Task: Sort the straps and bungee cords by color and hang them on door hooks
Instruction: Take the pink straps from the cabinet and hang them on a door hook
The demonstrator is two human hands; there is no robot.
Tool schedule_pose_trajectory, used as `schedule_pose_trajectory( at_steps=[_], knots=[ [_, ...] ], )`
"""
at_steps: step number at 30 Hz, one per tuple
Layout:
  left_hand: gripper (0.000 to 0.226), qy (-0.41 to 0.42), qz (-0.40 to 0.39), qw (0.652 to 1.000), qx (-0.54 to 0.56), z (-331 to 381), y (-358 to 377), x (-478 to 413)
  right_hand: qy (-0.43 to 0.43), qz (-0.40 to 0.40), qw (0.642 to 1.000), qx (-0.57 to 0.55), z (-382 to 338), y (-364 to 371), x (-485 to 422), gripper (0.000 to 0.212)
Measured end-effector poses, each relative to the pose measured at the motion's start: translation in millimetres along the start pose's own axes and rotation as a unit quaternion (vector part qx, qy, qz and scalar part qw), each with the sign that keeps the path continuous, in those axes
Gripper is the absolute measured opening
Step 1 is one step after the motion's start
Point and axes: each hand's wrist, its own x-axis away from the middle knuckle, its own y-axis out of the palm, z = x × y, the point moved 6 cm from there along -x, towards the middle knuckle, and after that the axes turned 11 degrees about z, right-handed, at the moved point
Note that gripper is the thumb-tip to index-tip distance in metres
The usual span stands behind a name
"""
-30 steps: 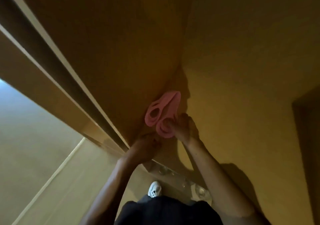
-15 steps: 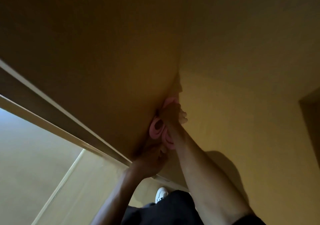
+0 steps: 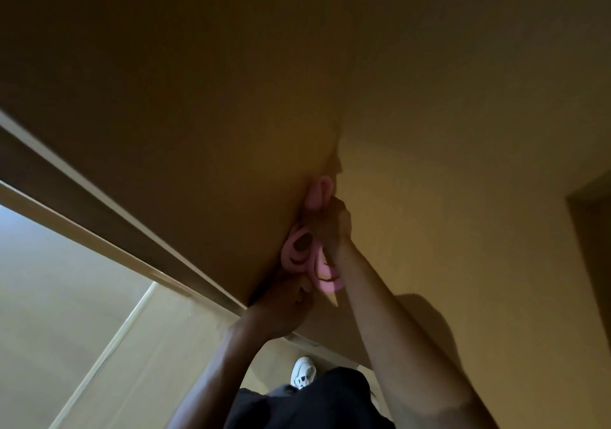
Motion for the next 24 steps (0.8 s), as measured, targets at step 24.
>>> schedule_pose_trajectory(
  at_steps=[24],
  knots=[
    [0.022,0.117,-0.124,0.985,0.03,92.9,58.6,-10.7,0.054,0.129,0.99,0.004,123.4,-189.9,101.0,0.022]
  ],
)
